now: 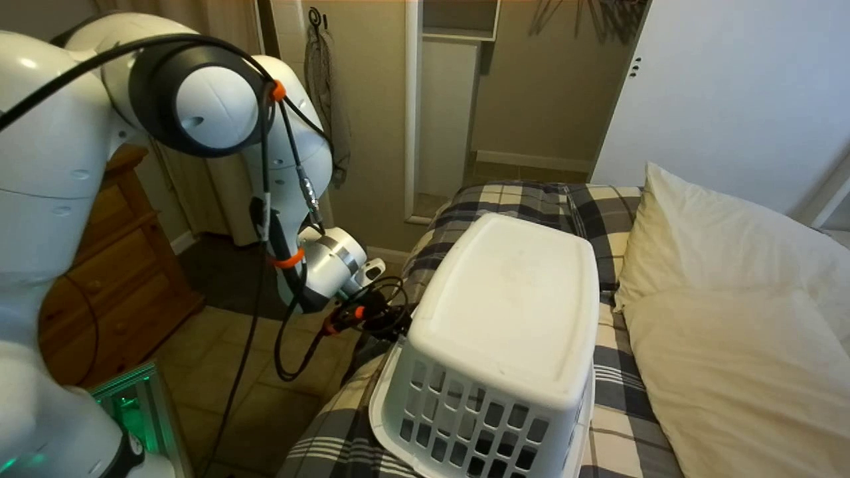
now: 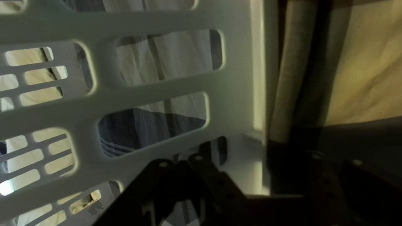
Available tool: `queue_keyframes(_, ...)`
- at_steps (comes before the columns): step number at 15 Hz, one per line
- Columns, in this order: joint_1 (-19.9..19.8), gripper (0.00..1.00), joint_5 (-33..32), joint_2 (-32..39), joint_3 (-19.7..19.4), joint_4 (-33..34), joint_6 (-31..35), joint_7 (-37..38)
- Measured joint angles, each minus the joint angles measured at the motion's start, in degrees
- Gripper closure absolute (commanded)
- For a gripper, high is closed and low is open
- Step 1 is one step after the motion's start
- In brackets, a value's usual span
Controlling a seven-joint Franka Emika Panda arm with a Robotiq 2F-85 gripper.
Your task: Place the white basket upright.
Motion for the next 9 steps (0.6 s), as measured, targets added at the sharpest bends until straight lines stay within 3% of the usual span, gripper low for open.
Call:
queue_keyframes(3,-0.52,0.0,0.0,-0.77,-0.32,-0.08,0.0,0.01)
queue_keyframes(9,-1.45,0.0,-2.08,-4.18,-1.43,-1.47,-0.03,1.53)
